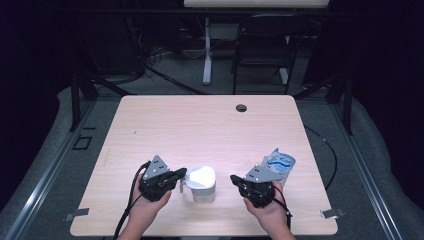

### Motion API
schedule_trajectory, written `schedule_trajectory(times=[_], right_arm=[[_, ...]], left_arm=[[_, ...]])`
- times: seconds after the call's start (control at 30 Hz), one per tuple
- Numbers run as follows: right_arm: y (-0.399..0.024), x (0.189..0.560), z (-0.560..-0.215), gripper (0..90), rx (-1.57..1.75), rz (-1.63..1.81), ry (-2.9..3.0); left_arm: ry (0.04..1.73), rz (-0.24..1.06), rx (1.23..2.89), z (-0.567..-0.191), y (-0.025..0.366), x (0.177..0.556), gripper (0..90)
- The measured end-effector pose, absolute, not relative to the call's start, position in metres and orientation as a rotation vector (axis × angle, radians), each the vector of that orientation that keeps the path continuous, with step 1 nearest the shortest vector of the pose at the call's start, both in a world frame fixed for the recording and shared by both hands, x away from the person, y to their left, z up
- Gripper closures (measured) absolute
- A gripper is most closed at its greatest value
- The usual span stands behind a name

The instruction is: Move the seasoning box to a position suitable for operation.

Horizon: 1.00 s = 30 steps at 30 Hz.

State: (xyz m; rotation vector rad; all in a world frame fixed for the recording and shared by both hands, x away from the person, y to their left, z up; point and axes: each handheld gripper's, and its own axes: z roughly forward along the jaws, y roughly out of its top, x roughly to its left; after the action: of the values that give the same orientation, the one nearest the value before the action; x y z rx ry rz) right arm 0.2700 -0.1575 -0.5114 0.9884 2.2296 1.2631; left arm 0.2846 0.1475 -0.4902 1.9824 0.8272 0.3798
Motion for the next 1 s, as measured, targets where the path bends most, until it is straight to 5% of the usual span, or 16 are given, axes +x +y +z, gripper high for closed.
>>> schedule_trajectory(times=[1.0], right_arm=[[-0.143, 0.261, -0.512, 90.0, 0.955, 1.272, 2.262]], left_arm=[[0.804, 0.381, 1.991, -0.493, 0.137, 0.284, 90.0]])
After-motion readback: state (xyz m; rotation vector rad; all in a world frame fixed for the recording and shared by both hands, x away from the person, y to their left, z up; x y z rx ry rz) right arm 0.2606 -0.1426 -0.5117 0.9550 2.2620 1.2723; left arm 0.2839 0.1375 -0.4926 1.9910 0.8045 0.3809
